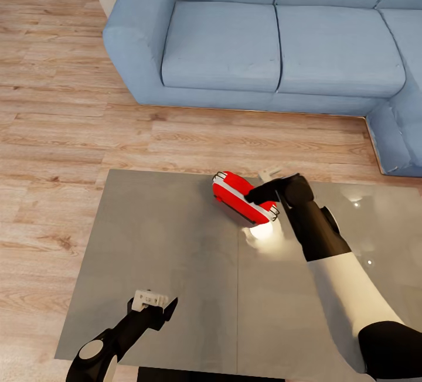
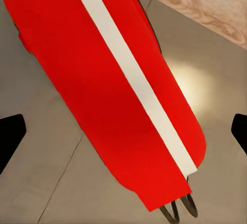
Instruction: Turn on the radio receiver that's on the table in the living room.
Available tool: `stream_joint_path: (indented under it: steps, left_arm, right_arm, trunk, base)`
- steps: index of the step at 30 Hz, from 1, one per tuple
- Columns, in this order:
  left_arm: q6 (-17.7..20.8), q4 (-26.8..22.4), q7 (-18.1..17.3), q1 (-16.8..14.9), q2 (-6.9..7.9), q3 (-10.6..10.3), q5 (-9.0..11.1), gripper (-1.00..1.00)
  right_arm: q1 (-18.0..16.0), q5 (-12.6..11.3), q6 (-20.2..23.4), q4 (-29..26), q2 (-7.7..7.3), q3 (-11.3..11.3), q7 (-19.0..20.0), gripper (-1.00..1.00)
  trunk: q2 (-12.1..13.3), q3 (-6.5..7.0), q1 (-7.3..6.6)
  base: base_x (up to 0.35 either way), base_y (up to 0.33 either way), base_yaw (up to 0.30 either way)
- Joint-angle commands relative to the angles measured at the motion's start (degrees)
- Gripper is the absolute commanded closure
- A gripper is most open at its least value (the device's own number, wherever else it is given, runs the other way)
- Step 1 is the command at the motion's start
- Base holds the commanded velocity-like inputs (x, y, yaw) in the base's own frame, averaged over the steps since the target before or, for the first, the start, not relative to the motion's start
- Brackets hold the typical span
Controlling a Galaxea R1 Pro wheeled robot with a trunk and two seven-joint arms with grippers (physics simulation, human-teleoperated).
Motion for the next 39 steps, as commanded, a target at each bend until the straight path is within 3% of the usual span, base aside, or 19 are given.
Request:
stream_joint_path:
  steps: [1,11,22,25,39]
  left_arm:
    - [0.0,0.0,-0.02,0.0,0.0,0.0,0.0,-1.0]
    - [0.0,0.0,-0.02,-0.01,-0.08,0.0,0.0,-1.0]
    - [0.0,0.0,0.0,-0.03,-0.08,-0.01,0.0,-1.0]
    - [0.0,0.0,-0.02,-0.02,-0.08,0.0,0.0,-1.0]
    - [0.0,-0.01,-0.01,0.0,-0.09,0.0,0.0,-1.0]
  right_arm:
    - [0.0,0.02,0.0,0.02,-0.01,0.14,0.08,-1.0]
    - [-0.23,0.07,0.0,0.31,-0.13,0.42,0.21,-1.0]
    - [-1.91,0.23,0.0,4.37,-0.15,0.39,0.21,-1.0]
    - [-3.44,0.23,0.0,8.91,-0.08,0.38,0.21,-1.0]
    - [-6.32,0.22,-3.34,16.26,0.01,0.38,0.14,-1.0]
  trunk:
    - [0.0,0.0,0.0]
    - [0.0,0.0,0.0]
    - [0.0,0.0,0.0]
    - [0.0,0.0,0.0]
    - [0.0,0.0,0.0]
  base:
    - [0.0,0.0,0.0]
    - [0.0,0.0,0.0]
    - [0.0,0.0,0.0]
    - [0.0,0.0,0.0]
    - [0.0,0.0,0.0]
